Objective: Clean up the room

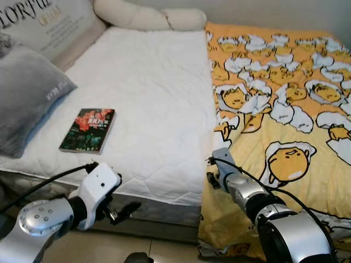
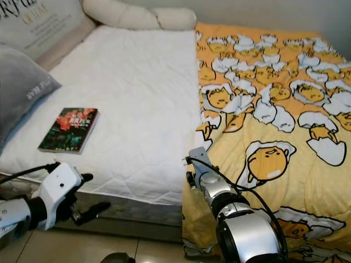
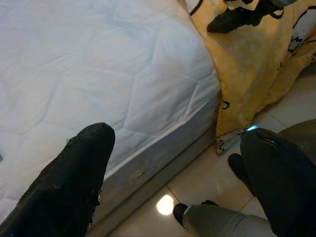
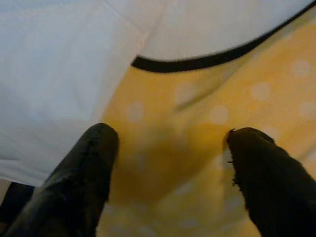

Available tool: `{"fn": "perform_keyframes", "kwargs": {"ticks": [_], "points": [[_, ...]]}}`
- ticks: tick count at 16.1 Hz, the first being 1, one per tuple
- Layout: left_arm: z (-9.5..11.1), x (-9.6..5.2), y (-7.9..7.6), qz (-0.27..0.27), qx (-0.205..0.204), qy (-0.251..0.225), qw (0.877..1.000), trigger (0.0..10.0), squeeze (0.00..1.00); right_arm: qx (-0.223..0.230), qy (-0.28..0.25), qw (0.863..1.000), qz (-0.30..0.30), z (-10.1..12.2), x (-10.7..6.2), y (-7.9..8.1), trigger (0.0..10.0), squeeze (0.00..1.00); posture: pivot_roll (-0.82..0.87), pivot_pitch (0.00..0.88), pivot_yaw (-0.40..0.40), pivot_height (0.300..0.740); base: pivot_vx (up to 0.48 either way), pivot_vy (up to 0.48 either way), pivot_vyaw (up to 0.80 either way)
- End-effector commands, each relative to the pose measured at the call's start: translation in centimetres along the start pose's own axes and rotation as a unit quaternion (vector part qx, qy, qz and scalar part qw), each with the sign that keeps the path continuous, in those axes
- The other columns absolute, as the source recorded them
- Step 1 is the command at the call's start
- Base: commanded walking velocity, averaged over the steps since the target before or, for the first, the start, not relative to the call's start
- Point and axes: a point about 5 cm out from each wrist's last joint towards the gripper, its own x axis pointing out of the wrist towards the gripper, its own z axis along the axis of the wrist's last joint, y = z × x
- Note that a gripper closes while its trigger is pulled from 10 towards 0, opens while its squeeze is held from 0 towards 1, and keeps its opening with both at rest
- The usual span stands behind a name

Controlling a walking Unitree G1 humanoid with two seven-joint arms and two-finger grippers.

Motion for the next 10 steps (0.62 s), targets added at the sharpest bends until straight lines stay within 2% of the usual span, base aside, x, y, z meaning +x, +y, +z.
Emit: {"fn": "perform_keyframes", "kwargs": {"ticks": [1, 4, 10], "points": [[0.4, -0.3, -0.2, 0.0, 0.005, -0.003, 1.0, 10.0, 0.95, 0.01, -0.003, 1.0, -0.002, -0.2, 0.0, -0.1, 0.0, 0.0, 0.35, 0.114, -0.013, 0.74, 0.0, 0.0, 0.0], [0.2, -1.1, -1.1, -0.007, -0.002, 0.007, 1.0, 10.0, 0.95, 0.03, -0.004, 1.0, 0.001, -0.7, 0.0, -0.1, 0.0, 0.0, 0.37, 0.137, -0.006, 0.74, 0.0, 0.0, 0.0], [0.3, -1.3, -1.2, -0.001, -0.01, 0.014, 1.0, 10.0, 0.95, 0.049, -0.01, 0.999, 0.006, -0.7, 0.0, -0.2, 0.0, 0.0, 0.37, 0.132, -0.013, 0.74, 0.0, 0.0, 0.0]]}}
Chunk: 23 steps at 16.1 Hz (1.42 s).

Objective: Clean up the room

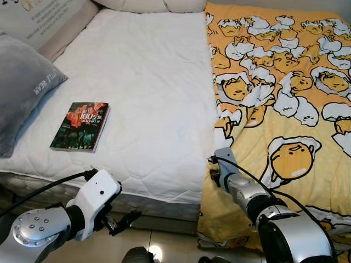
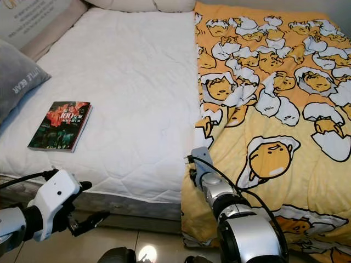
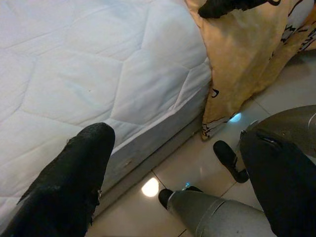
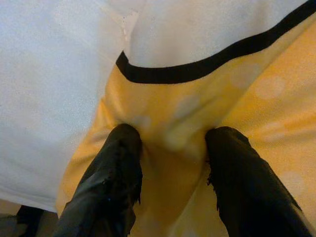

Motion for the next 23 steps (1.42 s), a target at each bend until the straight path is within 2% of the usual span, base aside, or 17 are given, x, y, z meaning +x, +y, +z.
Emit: {"fn": "perform_keyframes", "kwargs": {"ticks": [1, 8, 10, 15, 19, 21, 22, 23], "points": [[0.2, -0.2, 0.0, 0.005, 0.003, -0.002, 1.0, 10.0, 0.95, 0.008, 0.005, 1.0, -0.001, -0.6, 0.0, -0.1, 0.0, 0.0, 0.37, 0.124, -0.016, 0.74, 0.0, 0.0, 0.0], [0.2, 1.0, 0.7, 0.029, -0.005, -0.011, 1.0, 10.0, 0.96, 0.022, -0.014, 0.999, 0.022, -0.1, 0.0, -0.3, 0.0, 0.0, 0.34, 0.043, -0.015, 0.74, 0.0, 0.0, 0.0], [0.0, 1.4, 1.4, 0.055, -0.009, -0.017, 0.998, 10.0, 0.96, 0.037, -0.017, 0.999, 0.03, -0.3, -0.1, -0.4, 0.0, 0.0, 0.32, 0.0, -0.014, 0.74, 0.0, 0.0, 0.0], [-0.1, 2.0, 2.2, 0.077, -0.011, -0.025, 0.997, 10.0, 0.96, 0.043, -0.023, 0.998, 0.05, -0.9, -0.1, -0.4, 0.0, 0.0, 0.31, 0.0, -0.014, 0.74, 0.0, 0.0, 0.0], [0.0, 2.2, 2.7, 0.09, -0.006, -0.033, 0.995, 10.0, 0.96, 0.08, -0.074, 0.99, 0.086, 0.4, -0.3, -0.8, 0.0, 0.0, 0.3, 0.0, -0.008, 0.74, 0.0, 0.0, 0.0], [-0.1, 2.2, 3.0, 0.093, -0.005, -0.035, 0.995, 10.0, 0.96, 0.098, -0.123, 0.979, 0.126, 1.7, -0.6, -1.1, 0.0, 0.0, 0.3, 0.0, -0.014, 0.74, 0.0, 0.0, 0.0], [-0.1, 2.2, 3.0, 0.094, -0.005, -0.035, 0.995, 10.0, 0.96, 0.097, -0.127, 0.979, 0.128, 1.8, -0.7, -1.1, 0.0, 0.0, 0.3, 0.0, -0.014, 0.74, 0.0, 0.0, 0.0], [-0.1, 2.1, 3.1, 0.098, -0.006, -0.037, 0.995, 10.0, 0.96, 0.12, -0.152, 0.971, 0.142, 2.2, -0.9, -1.3, 0.0, 0.0, 0.3, 0.0, -0.02, 0.74, 0.0, 0.0, 0.0]]}}
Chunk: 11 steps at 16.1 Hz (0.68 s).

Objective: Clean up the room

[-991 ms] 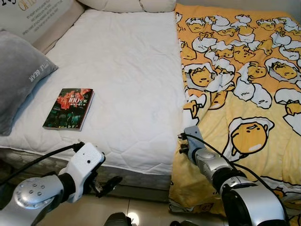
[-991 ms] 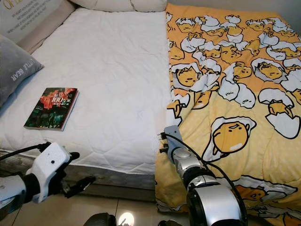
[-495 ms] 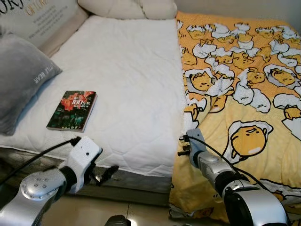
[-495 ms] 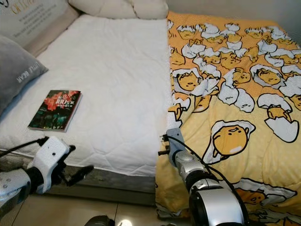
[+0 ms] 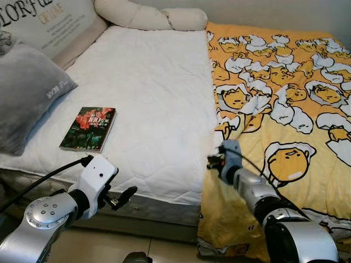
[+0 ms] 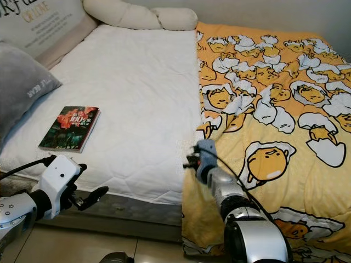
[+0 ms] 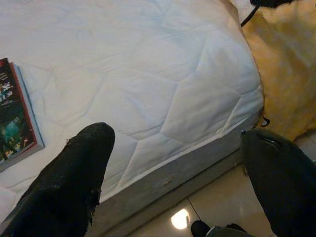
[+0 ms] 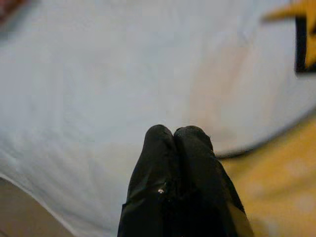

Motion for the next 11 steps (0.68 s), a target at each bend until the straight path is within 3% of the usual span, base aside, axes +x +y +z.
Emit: {"fn": "perform_keyframes", "kwargs": {"ticks": [1, 2, 4, 5, 6, 11], "points": [[0.0, -0.1, 0.3, 0.011, 0.0, -0.004, 1.0, 10.0, 0.96, 0.054, -0.054, 0.997, 0.029, 0.6, -0.4, -0.1, 0.0, 0.0, 0.3, 0.0, -0.018, 0.74, 0.0, 0.0, 0.0], [-0.1, -0.2, 0.4, 0.012, 0.0, -0.003, 1.0, 10.0, 0.96, 0.075, -0.071, 0.994, 0.041, 0.7, -0.5, -0.1, 0.0, 0.0, 0.3, 0.0, -0.018, 0.74, 0.0, 0.0, 0.0], [-0.2, -0.1, 0.4, 0.008, 0.002, -0.001, 1.0, 10.0, 0.96, 0.041, -0.014, 0.999, 0.024, -2.1, -1.2, -0.4, 0.0, 0.0, 0.29, 0.0, -0.008, 0.74, 0.0, 0.0, 0.0], [-0.2, 0.2, 0.2, 0.004, 0.005, -0.002, 1.0, 10.0, 0.95, 0.001, 0.048, 0.998, -0.028, -4.3, -1.7, -1.0, 10.0, 0.0, 0.29, 0.0, -0.002, 0.74, 0.0, 0.0, 0.0], [-0.1, 0.3, 0.2, 0.003, 0.007, -0.003, 1.0, 10.0, 0.96, -0.002, 0.062, 0.997, -0.05, -4.9, -1.9, -1.2, 10.0, 0.98, 0.29, 0.0, 0.005, 0.74, 0.0, 0.0, 0.0], [0.1, 0.3, 0.3, 0.002, 0.011, -0.001, 1.0, 10.0, 0.96, -0.054, 0.039, 0.992, -0.107, -2.8, 0.0, 0.9, 10.0, 1.0, 0.31, 0.0, 0.023, 0.74, 0.0, 0.0, 0.0]]}}
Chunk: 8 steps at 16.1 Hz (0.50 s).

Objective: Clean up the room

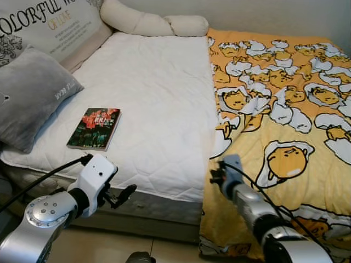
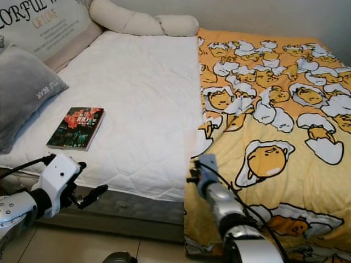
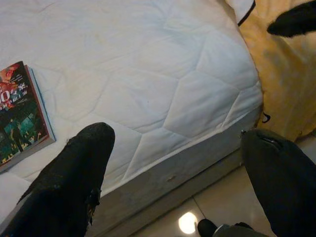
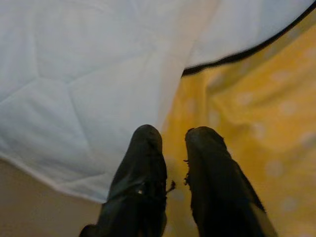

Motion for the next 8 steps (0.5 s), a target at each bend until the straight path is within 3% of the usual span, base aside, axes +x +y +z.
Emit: {"fn": "perform_keyframes", "kwargs": {"ticks": [1, 4, 7, 8], "points": [[0.3, 0.1, 0.0, -0.003, 0.008, 0.001, 1.0, 10.0, 0.96, -0.013, -0.014, 1.0, -0.019, 1.2, 0.4, 0.4, 10.0, 1.0, 0.31, 0.0, 0.023, 0.74, 0.0, 0.0, 0.0], [0.9, -0.2, 0.2, -0.007, 0.017, 0.0, 1.0, 10.0, 0.96, -0.054, -0.018, 0.998, -0.032, 2.4, 0.9, 2.0, 10.0, 1.0, 0.35, 0.047, 0.024, 0.74, 0.0, 0.0, 0.0], [1.0, -0.7, 0.4, 0.009, 0.012, -0.003, 1.0, 10.0, 0.96, -0.072, -0.024, 0.996, -0.047, 3.3, 1.1, 2.1, 10.0, 1.0, 0.35, 0.079, 0.015, 0.74, 0.0, 0.0, 0.0], [0.8, -1.0, 0.5, 0.046, -0.018, -0.021, 0.999, 10.0, 0.96, -0.061, -0.036, 0.996, -0.055, 4.1, 1.1, 2.0, 10.0, 1.0, 0.33, 0.074, -0.005, 0.74, 0.0, 0.0, 0.0]]}}
